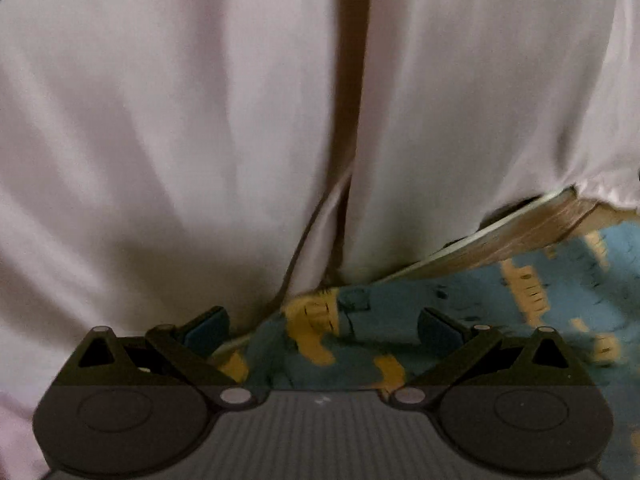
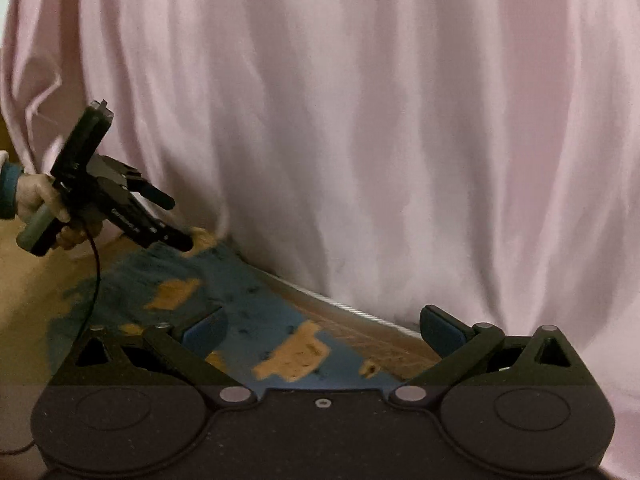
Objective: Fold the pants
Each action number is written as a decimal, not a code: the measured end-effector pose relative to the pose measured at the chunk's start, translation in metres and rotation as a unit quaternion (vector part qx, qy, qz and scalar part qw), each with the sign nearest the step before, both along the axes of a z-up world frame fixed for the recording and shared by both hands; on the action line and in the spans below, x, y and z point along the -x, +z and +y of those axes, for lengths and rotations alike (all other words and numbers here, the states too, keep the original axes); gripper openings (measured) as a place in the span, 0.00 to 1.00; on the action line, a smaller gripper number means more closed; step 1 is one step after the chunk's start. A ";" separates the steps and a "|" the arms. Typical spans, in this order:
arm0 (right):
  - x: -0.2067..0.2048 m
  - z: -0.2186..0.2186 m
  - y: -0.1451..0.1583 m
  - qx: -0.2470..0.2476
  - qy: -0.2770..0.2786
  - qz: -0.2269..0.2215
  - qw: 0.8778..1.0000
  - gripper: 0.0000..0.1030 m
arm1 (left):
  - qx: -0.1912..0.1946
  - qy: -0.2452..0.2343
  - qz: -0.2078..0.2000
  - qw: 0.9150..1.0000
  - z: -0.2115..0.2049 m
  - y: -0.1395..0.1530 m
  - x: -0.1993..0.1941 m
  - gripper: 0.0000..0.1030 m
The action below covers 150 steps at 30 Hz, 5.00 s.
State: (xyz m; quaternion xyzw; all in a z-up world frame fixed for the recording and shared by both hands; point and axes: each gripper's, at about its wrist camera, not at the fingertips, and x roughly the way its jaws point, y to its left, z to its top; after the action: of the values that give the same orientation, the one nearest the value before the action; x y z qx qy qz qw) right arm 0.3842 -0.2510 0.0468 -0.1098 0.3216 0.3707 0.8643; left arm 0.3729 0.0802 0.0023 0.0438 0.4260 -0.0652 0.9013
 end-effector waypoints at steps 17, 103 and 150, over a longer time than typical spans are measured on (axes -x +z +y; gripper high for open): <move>-0.046 0.021 -0.095 0.108 0.043 0.060 0.991 0.70 | -0.073 -0.143 0.040 0.986 -0.003 -0.030 -0.028 0.73; 0.252 0.005 -0.061 0.103 -0.098 -0.046 0.989 0.01 | -0.043 -0.038 -0.112 0.992 0.000 -0.001 0.271 0.03; 0.223 -0.081 -0.039 0.048 -0.174 -0.011 0.984 0.99 | 0.080 -0.049 -0.065 0.993 -0.072 -0.002 0.248 0.96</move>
State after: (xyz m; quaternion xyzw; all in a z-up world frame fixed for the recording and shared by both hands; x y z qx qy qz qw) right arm 0.1609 -0.3320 0.0075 -0.0978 0.3434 0.1979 0.9129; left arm 0.1251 0.0087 0.0001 -0.0036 0.3571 -0.1405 0.9234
